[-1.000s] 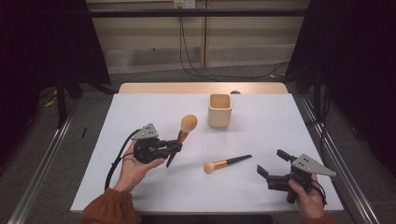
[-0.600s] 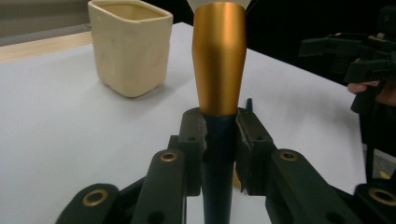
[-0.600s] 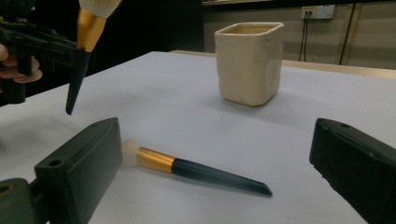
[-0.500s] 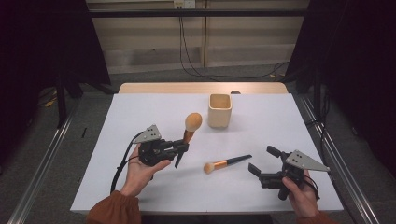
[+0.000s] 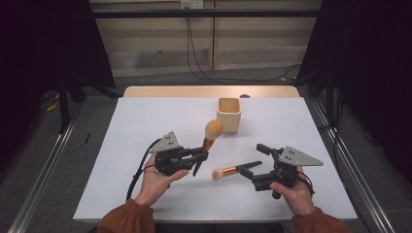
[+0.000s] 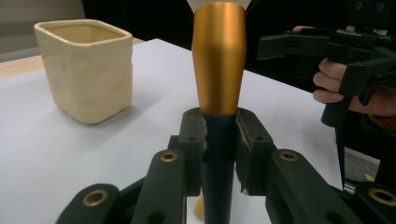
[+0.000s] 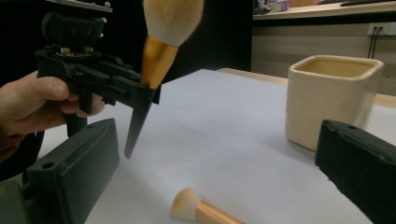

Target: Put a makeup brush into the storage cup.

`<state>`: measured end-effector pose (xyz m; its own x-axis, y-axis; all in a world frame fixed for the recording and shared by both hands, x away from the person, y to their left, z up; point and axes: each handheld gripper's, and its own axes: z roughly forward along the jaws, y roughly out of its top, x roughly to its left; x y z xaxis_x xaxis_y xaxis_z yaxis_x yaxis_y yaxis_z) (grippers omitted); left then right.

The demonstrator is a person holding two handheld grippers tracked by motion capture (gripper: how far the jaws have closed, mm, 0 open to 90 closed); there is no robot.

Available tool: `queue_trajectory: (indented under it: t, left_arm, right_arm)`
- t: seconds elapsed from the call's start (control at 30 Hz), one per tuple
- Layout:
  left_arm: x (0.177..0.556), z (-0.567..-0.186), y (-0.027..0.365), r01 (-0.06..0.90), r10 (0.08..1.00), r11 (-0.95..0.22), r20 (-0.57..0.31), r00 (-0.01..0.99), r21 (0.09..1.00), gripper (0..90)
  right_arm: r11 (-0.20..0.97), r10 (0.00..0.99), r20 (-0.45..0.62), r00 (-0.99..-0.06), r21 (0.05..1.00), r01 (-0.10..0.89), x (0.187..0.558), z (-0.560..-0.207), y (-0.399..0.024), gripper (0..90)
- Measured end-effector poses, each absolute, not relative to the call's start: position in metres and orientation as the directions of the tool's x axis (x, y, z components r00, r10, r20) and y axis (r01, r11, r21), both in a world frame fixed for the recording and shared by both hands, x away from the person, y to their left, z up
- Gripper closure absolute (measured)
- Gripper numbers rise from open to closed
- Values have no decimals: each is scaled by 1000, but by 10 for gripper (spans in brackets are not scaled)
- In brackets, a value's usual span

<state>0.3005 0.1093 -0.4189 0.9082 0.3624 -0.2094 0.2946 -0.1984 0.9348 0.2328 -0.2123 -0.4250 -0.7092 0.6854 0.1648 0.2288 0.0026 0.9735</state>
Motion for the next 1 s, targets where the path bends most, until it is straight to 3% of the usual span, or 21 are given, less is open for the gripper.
queue_trajectory:
  t: [0.37,0.83,1.0]
  left_arm:
    - [300,-410,92,267,357,-189,-187,915,945,746]
    - [299,-414,81,264,341,-183,-191,920,947,746]
    - [300,-416,80,264,337,-191,-189,922,946,746]
  right_arm:
    - [20,651,136,-747,981,195,249,-411,-187,4]
    - [1,629,172,-758,975,222,270,-400,-165,14]
    - [7,621,190,-760,969,248,278,-403,-158,115]
